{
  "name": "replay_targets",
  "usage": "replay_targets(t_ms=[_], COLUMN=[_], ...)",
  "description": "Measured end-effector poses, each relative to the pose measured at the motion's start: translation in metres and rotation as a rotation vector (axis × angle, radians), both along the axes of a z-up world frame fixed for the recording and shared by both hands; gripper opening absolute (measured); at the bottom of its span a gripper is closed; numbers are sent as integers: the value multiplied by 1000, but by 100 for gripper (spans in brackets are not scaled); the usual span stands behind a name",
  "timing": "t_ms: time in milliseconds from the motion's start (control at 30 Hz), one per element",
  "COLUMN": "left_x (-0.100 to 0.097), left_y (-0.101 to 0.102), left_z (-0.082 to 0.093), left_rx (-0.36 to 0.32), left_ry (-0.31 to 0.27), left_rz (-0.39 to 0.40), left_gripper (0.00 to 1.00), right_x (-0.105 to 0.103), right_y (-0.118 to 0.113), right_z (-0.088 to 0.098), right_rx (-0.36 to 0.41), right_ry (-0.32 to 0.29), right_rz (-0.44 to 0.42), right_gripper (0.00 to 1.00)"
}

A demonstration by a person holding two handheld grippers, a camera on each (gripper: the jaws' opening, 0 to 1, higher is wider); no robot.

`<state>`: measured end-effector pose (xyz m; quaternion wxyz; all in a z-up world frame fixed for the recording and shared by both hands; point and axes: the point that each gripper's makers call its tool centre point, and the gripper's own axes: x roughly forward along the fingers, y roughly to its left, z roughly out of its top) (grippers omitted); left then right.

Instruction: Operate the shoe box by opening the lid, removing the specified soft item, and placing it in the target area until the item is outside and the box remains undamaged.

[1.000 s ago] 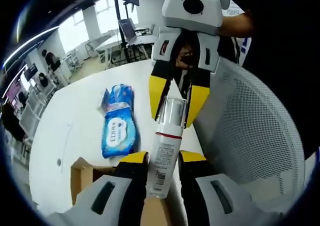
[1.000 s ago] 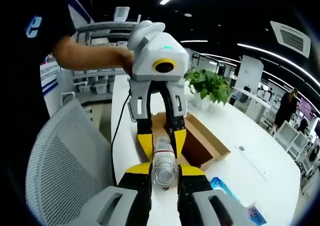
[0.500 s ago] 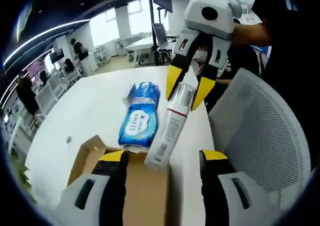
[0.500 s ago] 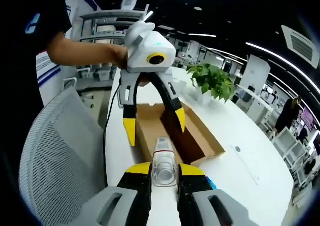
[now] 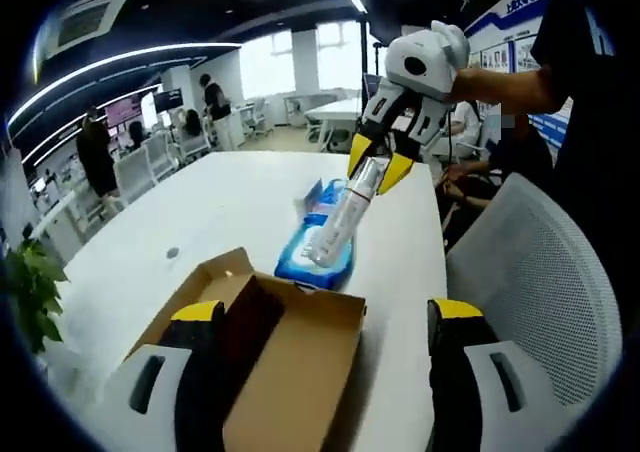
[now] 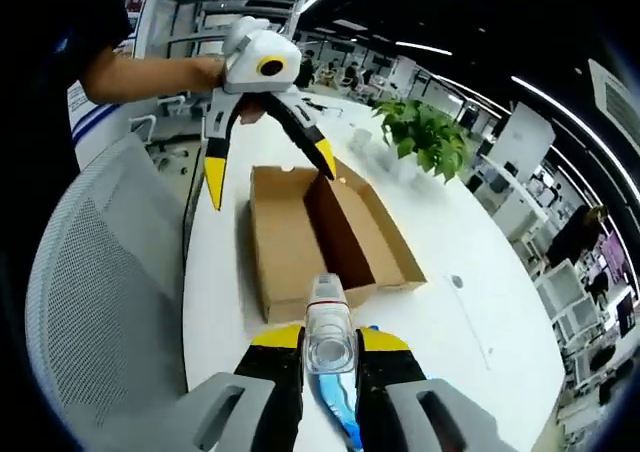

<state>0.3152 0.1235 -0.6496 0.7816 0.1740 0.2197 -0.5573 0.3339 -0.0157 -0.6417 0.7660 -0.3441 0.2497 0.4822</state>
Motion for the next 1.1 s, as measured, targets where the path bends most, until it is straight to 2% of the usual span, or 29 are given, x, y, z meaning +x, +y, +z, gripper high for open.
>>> replay_targets(t_ms=[233,500,667,1000,1100], left_x=[-1,-5,-7,-6,-8], left_y=[14,34,44,66,72], left_z=[-1,-2,0,-3,-3], left_rx=[-20,-35,-37,-45,-46], left_ry=[0,16,5,-3,-3], left_rz=[70,162,200,272,291], left_gripper=[94,100,100,100,100], right_x=[33,58,66,94,98], right_y=[-26,-38,-40,-52,-53], right_z=[0,-2,-15,-36,-43], right_rx=[-88,-151,-216,-343,-364], right_ry=[18,38,77,114,150], right_rz=[-13,6,41,77,80], right_gripper=[14,14,14,15,15])
